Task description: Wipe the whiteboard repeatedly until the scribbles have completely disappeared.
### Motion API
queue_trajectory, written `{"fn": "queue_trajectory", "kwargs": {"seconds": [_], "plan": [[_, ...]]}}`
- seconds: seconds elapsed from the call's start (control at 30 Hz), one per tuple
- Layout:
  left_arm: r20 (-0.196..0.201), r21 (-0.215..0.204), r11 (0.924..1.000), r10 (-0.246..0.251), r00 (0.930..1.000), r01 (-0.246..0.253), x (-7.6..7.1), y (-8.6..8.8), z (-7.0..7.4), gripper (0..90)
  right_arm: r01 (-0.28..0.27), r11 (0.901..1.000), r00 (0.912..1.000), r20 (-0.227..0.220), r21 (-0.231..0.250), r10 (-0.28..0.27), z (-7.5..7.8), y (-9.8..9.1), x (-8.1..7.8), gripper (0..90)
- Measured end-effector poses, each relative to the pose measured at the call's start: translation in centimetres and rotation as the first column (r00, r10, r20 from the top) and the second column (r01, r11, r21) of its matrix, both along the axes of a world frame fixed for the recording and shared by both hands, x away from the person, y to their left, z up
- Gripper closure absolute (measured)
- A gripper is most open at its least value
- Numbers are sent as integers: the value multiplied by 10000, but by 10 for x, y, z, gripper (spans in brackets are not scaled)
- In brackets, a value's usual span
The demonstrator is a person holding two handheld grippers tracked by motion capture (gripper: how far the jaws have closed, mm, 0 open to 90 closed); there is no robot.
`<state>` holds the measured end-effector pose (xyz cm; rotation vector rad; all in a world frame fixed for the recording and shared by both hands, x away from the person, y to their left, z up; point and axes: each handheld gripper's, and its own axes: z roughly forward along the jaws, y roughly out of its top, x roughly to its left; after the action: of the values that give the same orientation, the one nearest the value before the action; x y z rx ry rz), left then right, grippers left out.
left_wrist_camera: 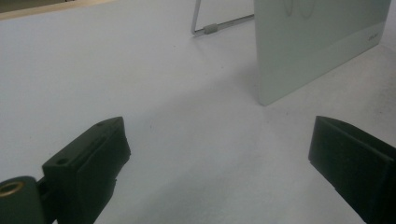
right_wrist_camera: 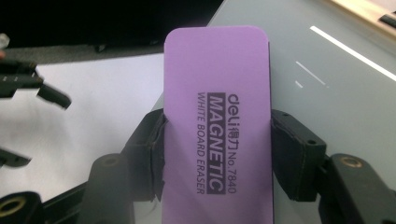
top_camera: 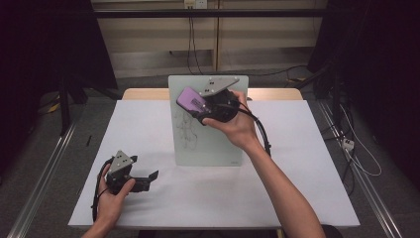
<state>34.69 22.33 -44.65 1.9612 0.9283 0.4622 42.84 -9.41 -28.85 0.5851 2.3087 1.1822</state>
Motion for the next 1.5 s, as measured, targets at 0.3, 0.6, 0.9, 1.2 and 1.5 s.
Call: {"fn": "queue_trajectory", "kwargs": {"seconds": [0.3,0.6,0.9,1.2,1.5], "plan": [[-14,8,10000,33,10000,-33,0,-1,0,46,-445,9982,9978,-518,-406,423,-33,8,-10,417],[-25,-16,10000,24,10000,-24,0,-2,-1,46,-708,9941,9937,-923,-828,631,-55,14,-18,416],[-13,23,10000,-9,10000,9,1,-1,-1,47,-689,9928,9926,-1063,-983,583,-50,15,-16,416],[-73,78,9999,-87,9999,87,1,-1,-2,47,-349,9980,9976,-622,-525,316,-17,16,-4,415],[-84,94,9999,-109,9999,110,1,-2,-2,46,-256,9992,9990,-373,-310,244,-18,24,-2,415]]}}
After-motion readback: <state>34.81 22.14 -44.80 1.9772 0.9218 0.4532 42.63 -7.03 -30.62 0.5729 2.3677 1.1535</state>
